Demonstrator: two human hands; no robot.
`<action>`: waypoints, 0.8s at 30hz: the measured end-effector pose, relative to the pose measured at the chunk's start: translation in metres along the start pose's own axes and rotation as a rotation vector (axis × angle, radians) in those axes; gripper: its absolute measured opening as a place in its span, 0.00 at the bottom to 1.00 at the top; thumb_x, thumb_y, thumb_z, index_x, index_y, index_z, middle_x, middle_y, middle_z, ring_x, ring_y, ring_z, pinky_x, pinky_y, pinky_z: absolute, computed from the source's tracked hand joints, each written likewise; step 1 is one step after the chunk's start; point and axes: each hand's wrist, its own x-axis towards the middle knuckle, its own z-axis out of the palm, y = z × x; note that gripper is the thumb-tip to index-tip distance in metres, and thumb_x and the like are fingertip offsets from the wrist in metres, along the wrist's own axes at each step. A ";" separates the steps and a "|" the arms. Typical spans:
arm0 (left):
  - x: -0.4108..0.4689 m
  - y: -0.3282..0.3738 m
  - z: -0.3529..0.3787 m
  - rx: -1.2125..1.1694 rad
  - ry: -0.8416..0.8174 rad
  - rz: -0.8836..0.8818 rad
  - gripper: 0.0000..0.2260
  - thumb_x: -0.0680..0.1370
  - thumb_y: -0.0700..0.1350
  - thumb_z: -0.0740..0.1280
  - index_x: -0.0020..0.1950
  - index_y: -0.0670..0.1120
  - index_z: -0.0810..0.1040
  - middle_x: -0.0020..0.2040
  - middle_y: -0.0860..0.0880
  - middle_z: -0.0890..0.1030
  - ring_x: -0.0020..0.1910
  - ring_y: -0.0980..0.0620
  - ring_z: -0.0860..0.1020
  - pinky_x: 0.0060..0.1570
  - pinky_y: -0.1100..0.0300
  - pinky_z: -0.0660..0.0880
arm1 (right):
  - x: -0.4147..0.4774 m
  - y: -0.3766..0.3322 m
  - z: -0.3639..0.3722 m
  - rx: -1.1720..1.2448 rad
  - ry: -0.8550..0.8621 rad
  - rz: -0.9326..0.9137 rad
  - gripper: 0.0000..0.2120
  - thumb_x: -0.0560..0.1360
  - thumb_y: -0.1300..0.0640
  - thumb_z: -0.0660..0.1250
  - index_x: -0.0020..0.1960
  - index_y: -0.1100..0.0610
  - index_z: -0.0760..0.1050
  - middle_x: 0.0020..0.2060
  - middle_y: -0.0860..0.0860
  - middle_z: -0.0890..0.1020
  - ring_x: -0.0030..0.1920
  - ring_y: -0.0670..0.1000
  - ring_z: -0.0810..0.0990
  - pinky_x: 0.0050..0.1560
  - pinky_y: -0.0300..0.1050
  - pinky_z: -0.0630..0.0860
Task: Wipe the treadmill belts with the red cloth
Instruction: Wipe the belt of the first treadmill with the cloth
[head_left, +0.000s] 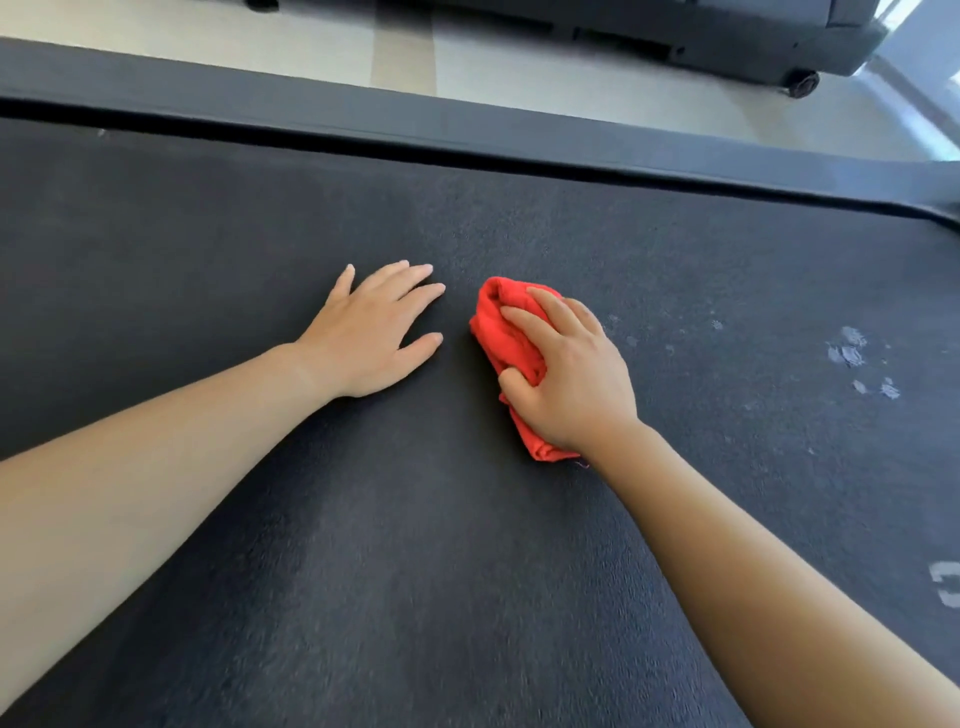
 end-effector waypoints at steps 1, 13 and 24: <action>0.009 -0.005 -0.002 0.003 0.001 -0.035 0.26 0.79 0.58 0.55 0.76 0.51 0.58 0.77 0.53 0.54 0.77 0.52 0.49 0.73 0.40 0.47 | 0.011 0.001 0.003 0.007 0.002 0.000 0.28 0.67 0.45 0.60 0.67 0.49 0.72 0.69 0.48 0.70 0.68 0.55 0.65 0.59 0.54 0.72; 0.091 -0.058 -0.003 -0.029 0.148 -0.378 0.30 0.78 0.58 0.57 0.76 0.46 0.56 0.77 0.51 0.55 0.76 0.52 0.51 0.74 0.45 0.47 | 0.157 0.005 0.035 0.035 -0.031 -0.111 0.25 0.72 0.48 0.63 0.69 0.46 0.69 0.70 0.44 0.67 0.71 0.51 0.61 0.60 0.47 0.68; 0.094 -0.061 0.001 -0.034 0.188 -0.363 0.30 0.77 0.59 0.57 0.76 0.47 0.57 0.77 0.52 0.56 0.76 0.53 0.51 0.74 0.46 0.47 | 0.203 0.000 0.051 0.000 -0.041 -0.111 0.26 0.71 0.44 0.61 0.69 0.45 0.68 0.70 0.44 0.67 0.69 0.53 0.63 0.59 0.51 0.71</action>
